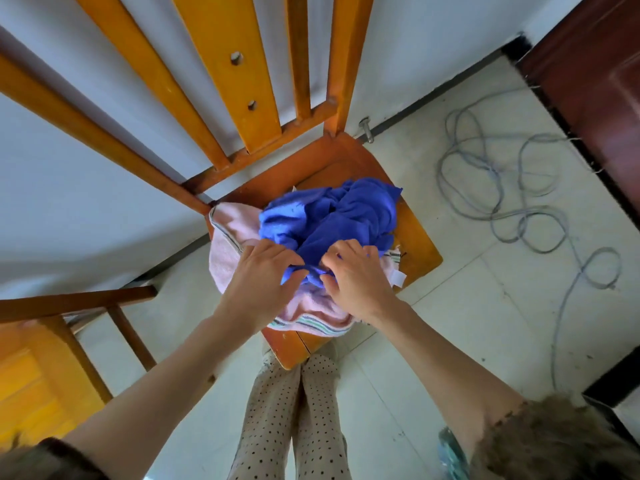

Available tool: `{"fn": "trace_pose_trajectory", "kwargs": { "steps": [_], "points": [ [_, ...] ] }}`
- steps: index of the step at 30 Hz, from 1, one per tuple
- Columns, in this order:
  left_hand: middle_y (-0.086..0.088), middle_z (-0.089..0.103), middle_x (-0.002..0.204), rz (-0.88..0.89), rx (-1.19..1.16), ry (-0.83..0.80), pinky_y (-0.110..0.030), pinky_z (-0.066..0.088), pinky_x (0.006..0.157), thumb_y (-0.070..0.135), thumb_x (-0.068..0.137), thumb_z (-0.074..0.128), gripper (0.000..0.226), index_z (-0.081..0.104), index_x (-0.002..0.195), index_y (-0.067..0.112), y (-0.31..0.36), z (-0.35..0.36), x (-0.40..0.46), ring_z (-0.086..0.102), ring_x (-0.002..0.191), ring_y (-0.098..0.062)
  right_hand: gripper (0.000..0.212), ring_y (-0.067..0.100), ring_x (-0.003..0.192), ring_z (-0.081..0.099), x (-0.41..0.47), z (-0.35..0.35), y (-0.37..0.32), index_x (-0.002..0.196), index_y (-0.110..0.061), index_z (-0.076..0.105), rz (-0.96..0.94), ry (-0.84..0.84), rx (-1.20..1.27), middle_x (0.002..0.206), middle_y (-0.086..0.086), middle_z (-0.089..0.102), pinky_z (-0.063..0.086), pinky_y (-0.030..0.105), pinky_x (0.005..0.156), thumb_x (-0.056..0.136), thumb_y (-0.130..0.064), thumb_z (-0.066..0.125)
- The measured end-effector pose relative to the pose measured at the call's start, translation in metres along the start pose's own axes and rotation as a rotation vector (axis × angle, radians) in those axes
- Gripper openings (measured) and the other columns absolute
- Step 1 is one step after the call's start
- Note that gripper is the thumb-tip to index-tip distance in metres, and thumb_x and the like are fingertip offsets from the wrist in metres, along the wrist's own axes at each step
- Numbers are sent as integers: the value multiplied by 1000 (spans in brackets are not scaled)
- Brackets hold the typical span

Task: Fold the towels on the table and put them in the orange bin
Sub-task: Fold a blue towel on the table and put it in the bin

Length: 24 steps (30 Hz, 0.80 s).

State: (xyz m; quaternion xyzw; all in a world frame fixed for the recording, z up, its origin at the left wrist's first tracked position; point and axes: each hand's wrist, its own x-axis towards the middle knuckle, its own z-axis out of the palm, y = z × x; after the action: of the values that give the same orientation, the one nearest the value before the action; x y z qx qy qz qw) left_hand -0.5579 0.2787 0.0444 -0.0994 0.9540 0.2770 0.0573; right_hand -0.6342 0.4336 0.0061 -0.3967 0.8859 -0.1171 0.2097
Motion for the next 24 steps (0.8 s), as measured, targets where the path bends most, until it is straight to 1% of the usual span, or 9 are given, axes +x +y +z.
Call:
{"fn": "trace_pose_trajectory", "kwargs": {
  "steps": [3,6,8,11,12,16,18,22,24],
  "points": [
    [-7,68,82,72,-62,43,-34,37,79,15,81,69,9,70,84,7,23,-44,17,58,84,-29,15,24,79,57,-3,-48,-8,91,-6,56,164,97,331,83,7,62,44,37,75,90,-20,53],
    [-5,67,78,133,-109,97,-40,45,75,12,79,68,5,67,78,7,48,-92,33,58,79,-28,16,24,62,52,-8,-100,-16,84,-2,57,229,262,455,71,8,61,36,26,59,91,-17,56],
    [-3,65,76,175,-146,144,-36,45,72,11,80,64,5,65,78,7,66,-122,41,56,74,-23,16,20,64,52,-13,-137,-22,83,-3,60,252,381,469,73,6,63,34,23,60,91,-18,58],
    [1,61,74,211,-192,211,-8,36,67,6,82,65,2,66,81,7,93,-165,45,48,68,-9,17,20,67,52,-24,-189,-32,82,-6,61,248,510,472,72,2,60,39,28,66,90,-21,60],
    [4,58,75,215,-206,236,-3,33,65,6,83,65,2,67,83,7,102,-180,45,45,67,-3,18,20,68,51,-27,-206,-36,82,-7,61,247,536,463,72,2,59,39,28,66,90,-23,60],
    [5,55,76,252,-193,315,-14,29,58,12,87,62,6,67,87,9,142,-239,38,48,70,-12,24,23,70,52,-42,-276,-54,81,-3,60,201,640,451,73,8,58,41,33,67,90,-25,60],
    [5,57,77,279,-181,367,-12,33,59,15,89,60,7,66,88,11,162,-271,29,50,70,-13,25,23,71,52,-51,-311,-66,80,-3,60,159,675,434,74,8,58,42,35,68,90,-27,59],
    [1,65,77,298,-170,463,-17,41,66,17,90,59,7,64,86,13,193,-333,-5,56,72,-10,13,14,73,50,-70,-376,-98,85,-8,63,-12,765,391,79,-4,57,38,23,69,90,-18,58],
    [4,61,67,257,-200,532,-10,39,63,18,89,60,6,63,84,18,204,-358,-27,53,65,-2,11,11,75,49,-79,-403,-120,90,-8,66,-98,789,375,82,-6,56,35,17,69,91,-13,56]
  ]
}}
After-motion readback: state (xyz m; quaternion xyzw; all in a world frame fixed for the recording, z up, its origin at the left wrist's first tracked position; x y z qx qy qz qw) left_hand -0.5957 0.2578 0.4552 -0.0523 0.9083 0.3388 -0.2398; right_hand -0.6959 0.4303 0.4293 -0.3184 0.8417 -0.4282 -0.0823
